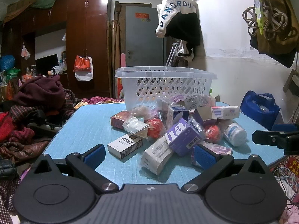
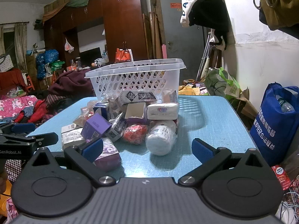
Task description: Organize objects
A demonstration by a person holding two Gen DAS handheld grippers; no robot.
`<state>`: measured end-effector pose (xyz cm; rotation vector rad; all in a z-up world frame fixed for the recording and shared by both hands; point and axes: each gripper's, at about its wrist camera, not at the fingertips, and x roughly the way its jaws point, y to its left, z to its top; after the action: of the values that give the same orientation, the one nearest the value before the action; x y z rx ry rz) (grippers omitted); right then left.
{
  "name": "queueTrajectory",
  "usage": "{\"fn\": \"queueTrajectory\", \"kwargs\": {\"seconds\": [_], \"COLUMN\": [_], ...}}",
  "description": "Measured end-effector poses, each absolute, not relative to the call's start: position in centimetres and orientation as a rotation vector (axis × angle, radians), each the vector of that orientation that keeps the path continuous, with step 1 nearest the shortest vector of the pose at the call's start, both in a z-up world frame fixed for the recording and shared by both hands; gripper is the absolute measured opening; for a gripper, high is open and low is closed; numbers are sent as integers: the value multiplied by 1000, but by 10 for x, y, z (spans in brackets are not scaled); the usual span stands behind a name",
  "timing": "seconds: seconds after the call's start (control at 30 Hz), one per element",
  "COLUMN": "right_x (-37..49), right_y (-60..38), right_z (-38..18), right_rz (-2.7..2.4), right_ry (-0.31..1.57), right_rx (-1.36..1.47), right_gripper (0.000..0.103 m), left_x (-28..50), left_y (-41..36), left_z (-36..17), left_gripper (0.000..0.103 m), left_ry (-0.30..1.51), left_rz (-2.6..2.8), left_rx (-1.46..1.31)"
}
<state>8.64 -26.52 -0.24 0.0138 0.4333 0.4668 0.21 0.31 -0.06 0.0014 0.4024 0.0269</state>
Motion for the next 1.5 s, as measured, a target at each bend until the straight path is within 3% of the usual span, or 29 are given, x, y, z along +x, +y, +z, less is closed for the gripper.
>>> {"fn": "queueTrajectory", "kwargs": {"seconds": [1.5], "right_x": [88], "right_y": [-264], "right_z": [-5], "right_rz": [473], "right_ry": [437], "right_rx": [8], "right_gripper": [103], "left_x": [1], "left_y": [2], "left_z": [-1], "left_gripper": [102], "left_ry": [401], "left_rz": [14], "left_rx": [9]}}
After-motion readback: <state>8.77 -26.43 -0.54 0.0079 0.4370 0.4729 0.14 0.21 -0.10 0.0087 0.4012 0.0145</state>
